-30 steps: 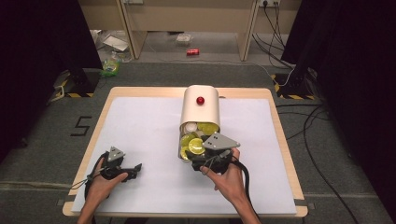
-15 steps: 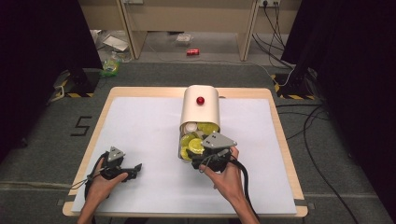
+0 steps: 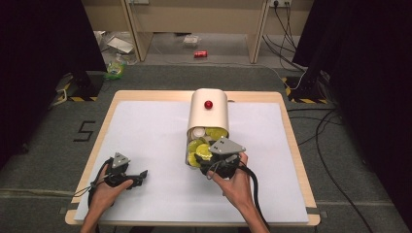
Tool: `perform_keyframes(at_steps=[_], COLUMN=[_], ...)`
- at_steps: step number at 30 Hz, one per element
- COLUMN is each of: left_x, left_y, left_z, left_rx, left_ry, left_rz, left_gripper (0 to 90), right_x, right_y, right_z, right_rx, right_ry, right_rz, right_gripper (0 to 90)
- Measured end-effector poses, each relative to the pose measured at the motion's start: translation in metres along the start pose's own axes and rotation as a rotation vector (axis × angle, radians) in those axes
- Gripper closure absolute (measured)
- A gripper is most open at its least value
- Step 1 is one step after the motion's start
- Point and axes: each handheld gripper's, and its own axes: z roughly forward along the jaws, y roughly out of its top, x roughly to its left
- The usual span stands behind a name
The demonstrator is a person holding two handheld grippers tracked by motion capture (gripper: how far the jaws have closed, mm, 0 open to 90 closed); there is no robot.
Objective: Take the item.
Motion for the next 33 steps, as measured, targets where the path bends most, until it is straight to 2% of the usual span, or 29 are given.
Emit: perform_keyframes(at_steps=[10,19,33], left_x=[0.0,0.0,0.0], left_y=[0.0,0.0,0.0], left_z=[0.0,0.0,0.0], left_rx=[0.0,0.0,0.0], left_ry=[0.0,0.0,0.0], left_rz=[0.0,0.0,-0.001], left_gripper=[11.8,11.8,11.8], right_x=[0.002,0.002,0.003], right_y=[0.0,0.001,0.007], right_z=[0.001,-0.002,-0.016], right_rx=[0.01,-0.013,-0.055], right_ry=[-0.011,-0.003,0.008], right_rz=[-0.03,-0.021,-0.014], right_gripper=[38.4,39.2,39.3])
